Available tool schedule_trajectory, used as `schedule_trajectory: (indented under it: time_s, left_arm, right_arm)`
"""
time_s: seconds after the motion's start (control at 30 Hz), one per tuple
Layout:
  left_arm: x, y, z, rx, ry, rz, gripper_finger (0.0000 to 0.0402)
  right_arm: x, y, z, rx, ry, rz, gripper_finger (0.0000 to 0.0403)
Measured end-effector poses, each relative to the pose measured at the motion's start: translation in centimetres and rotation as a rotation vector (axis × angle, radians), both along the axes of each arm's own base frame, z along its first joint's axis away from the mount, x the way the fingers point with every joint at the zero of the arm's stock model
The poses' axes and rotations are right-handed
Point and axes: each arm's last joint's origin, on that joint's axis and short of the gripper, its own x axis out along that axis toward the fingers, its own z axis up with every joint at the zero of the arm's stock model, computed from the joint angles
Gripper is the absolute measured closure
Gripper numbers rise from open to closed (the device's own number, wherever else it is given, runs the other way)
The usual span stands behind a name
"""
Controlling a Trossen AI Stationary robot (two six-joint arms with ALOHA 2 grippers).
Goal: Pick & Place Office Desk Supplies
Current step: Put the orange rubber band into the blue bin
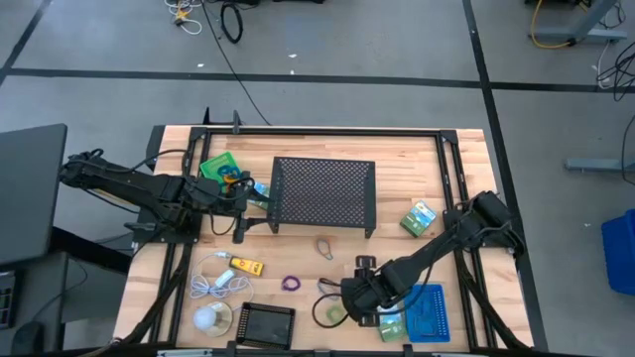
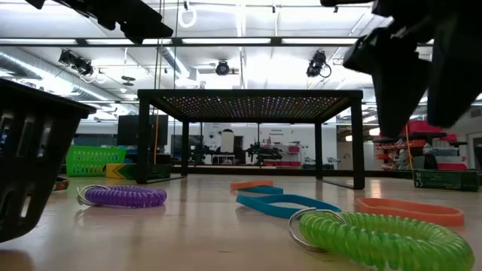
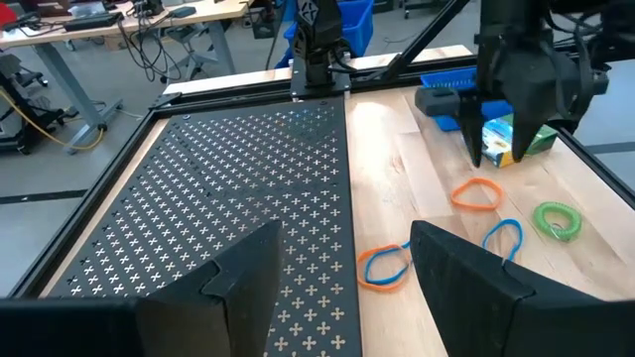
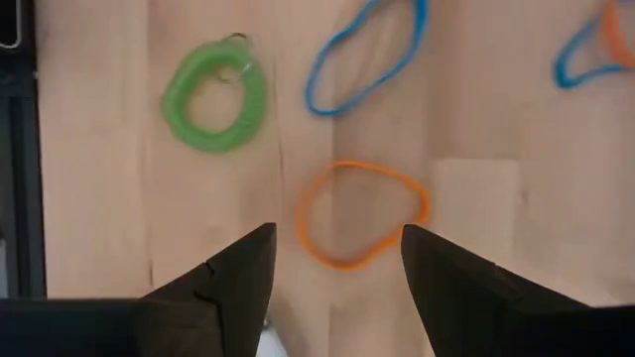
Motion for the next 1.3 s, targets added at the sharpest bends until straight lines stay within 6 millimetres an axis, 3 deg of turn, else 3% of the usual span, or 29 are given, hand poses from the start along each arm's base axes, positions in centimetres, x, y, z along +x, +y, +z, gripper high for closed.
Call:
schedule_trajectory:
  time_s: [0.33,0.67,0.87,1.07,1.3]
  left_arm:
    - [0.0,0.0,0.0,0.0,0.0,0.0,0.0173]
    - [0.0,0.0,0.0,0.001,0.001,0.0,0.0173]
    - [0.0,0.0,0.0,-0.001,0.001,0.001,0.0173]
    - [0.0,0.0,0.0,-0.002,0.001,0.001,0.0173]
    - [0.0,0.0,0.0,0.0,0.001,0.001,0.0173]
  right_arm:
    - [0.7,0.9,-3.5,0.021,0.077,0.04,0.0174]
    - [1.1,1.1,-4.9,-0.013,0.076,0.04,0.0183]
    - [1.2,1.1,-5.6,-0.037,0.082,0.028,0.025]
    - [1.1,1.2,-5.7,-0.046,0.079,0.02,0.0385]
    - [0.7,1.5,-5.2,-0.066,0.061,0.002,0.04]
